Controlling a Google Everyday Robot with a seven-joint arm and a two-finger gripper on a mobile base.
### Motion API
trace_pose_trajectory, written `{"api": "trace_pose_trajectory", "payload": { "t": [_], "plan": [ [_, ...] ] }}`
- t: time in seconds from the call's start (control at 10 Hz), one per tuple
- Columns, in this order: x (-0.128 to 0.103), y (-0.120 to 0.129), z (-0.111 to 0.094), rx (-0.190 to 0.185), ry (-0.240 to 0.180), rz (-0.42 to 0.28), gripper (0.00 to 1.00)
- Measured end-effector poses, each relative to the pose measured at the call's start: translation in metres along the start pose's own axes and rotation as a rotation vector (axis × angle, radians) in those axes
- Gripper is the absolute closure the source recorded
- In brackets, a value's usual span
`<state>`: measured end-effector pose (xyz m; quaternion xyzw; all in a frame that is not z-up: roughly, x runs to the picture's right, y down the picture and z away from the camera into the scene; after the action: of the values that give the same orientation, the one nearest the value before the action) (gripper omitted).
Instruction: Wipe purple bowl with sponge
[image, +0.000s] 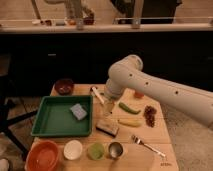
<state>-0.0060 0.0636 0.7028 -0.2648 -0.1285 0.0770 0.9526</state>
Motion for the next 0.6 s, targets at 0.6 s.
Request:
{"api": "trace_pose_trajectory", "payload": {
  "t": [0.6],
  "plan": [
    [-0.053,0.01,0.032,-0.026,-0.025,0.076,0.2]
  ]
}}
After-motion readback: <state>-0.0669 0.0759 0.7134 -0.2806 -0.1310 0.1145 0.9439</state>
